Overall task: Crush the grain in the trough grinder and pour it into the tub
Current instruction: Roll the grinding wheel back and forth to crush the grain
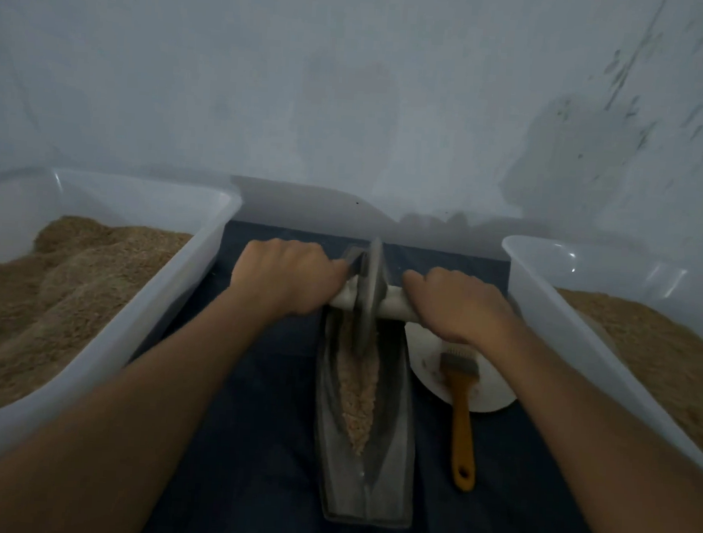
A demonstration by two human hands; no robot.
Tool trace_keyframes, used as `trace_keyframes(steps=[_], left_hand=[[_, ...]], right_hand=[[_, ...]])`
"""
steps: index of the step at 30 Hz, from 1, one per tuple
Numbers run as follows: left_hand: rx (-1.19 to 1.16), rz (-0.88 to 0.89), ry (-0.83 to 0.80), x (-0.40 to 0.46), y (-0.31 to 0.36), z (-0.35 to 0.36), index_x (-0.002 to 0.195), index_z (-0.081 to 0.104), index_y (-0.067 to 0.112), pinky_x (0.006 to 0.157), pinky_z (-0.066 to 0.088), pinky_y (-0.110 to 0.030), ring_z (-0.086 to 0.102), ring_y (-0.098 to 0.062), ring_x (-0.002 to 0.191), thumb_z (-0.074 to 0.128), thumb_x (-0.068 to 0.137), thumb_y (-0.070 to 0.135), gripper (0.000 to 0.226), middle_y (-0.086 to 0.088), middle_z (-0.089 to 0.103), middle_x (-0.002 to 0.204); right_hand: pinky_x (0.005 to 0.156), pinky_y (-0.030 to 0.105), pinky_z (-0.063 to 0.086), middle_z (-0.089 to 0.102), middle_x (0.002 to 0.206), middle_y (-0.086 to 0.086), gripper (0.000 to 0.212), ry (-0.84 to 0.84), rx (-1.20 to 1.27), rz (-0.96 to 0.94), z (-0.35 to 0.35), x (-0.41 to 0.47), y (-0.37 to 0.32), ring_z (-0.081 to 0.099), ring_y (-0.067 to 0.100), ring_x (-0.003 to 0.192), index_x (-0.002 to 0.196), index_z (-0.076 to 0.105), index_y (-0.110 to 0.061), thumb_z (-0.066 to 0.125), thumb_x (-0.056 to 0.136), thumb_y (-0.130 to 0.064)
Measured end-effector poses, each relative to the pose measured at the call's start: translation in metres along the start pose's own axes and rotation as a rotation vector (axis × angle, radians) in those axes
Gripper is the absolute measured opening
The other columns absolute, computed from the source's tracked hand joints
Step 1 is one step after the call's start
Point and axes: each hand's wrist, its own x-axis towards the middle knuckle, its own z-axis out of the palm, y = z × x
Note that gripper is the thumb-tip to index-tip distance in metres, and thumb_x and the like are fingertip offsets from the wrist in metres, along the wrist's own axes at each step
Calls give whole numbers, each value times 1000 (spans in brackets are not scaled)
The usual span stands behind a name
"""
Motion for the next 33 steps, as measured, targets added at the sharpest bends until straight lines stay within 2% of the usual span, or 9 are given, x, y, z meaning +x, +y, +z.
trace_keyframes(steps=[4,7,10,15,17,21,25,29,33], left_hand=[[-26,60,-227,20,-8,-5,91,50,20,75,40,-46,52,-30,79,18,69,45,46,-3,51,85],[-36,68,-194,14,-15,6,87,38,24,74,42,-46,50,-27,78,44,94,29,10,2,44,81],[31,-20,35,-10,-7,22,94,35,24,65,37,-42,49,-31,78,42,99,24,8,-1,36,82],[174,21,363,-65,15,31,80,47,18,50,20,-25,35,-22,55,66,85,11,21,-1,42,64],[161,9,464,-82,21,26,65,46,16,52,15,-22,27,-16,46,68,79,6,28,-1,40,53],[-91,-76,620,-96,27,19,54,36,25,52,4,-24,22,-14,38,44,92,23,39,8,30,45],[70,-76,617,-86,26,27,57,33,24,50,12,-22,18,-13,41,35,94,21,37,8,28,49],[251,48,466,-57,16,28,70,50,17,51,23,-25,43,-22,47,67,83,14,22,-1,48,59],[66,-87,221,-14,9,17,84,52,21,52,19,-31,36,-22,61,28,95,38,31,-3,52,81]], right_hand=[[39,18,34,56,73,6,26,-313,342,65,-19,17,-1,42,11,41,90,49,-16,34,107,-27],[41,23,36,54,81,6,16,-285,109,-30,-27,19,-9,46,12,53,91,41,-19,46,104,-10],[55,33,32,47,85,5,5,-123,-42,-64,-26,11,-12,47,18,69,98,41,-17,43,102,-17],[50,32,21,46,63,-1,61,385,-128,1,3,-38,-23,40,18,54,70,52,-16,0,83,-46],[46,28,20,40,47,-5,55,585,4,64,15,-62,-28,35,15,41,50,45,-19,16,90,-42],[43,27,23,36,43,-8,47,767,56,-23,24,-80,-28,31,14,36,49,41,-24,31,95,-32],[42,27,27,36,42,-7,51,699,58,29,24,-69,-29,32,13,37,47,42,-23,25,93,-36],[49,31,20,42,56,-4,46,532,-68,102,26,-42,-15,34,13,49,60,48,-17,25,96,-33],[52,34,29,37,76,0,14,261,-299,-61,16,-14,0,44,21,68,87,35,-19,42,99,-24]])
